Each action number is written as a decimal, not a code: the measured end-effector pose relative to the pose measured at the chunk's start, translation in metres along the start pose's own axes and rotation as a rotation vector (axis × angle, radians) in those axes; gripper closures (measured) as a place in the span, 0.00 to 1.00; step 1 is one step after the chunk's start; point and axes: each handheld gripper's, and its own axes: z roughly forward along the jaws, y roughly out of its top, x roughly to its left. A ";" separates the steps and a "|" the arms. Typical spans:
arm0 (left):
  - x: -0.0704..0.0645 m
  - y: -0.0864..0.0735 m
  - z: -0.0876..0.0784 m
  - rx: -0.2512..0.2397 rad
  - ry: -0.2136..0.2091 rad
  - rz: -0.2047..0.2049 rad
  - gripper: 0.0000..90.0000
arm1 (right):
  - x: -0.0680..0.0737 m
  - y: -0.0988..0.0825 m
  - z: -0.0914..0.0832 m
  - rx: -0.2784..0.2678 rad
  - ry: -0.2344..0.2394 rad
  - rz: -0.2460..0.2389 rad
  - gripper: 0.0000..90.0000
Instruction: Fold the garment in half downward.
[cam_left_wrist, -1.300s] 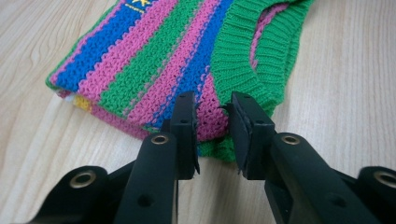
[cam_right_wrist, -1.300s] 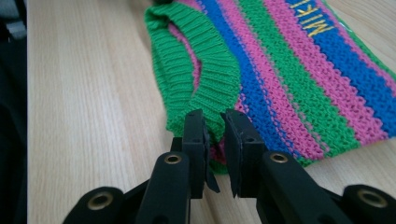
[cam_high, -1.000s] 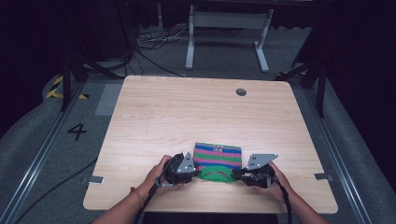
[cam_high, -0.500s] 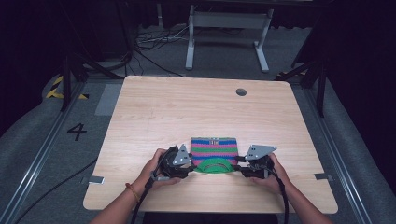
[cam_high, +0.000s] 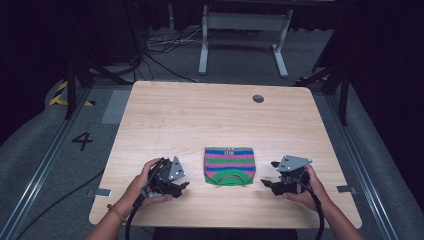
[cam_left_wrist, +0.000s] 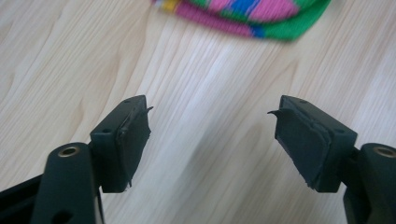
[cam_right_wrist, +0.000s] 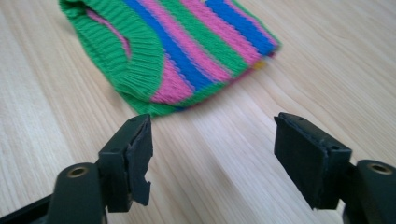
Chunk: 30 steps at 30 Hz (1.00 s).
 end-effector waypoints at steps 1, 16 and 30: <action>0.002 -0.005 -0.003 0.005 -0.005 -0.005 0.27 | -0.001 -0.002 -0.003 0.005 -0.006 -0.002 0.29; 0.016 -0.054 -0.025 0.035 -0.015 -0.018 0.21 | -0.029 -0.063 -0.041 0.039 -0.059 0.136 0.21; 0.028 -0.097 -0.040 -0.027 -0.020 -0.157 0.20 | -0.044 -0.117 -0.061 0.006 -0.097 0.277 0.21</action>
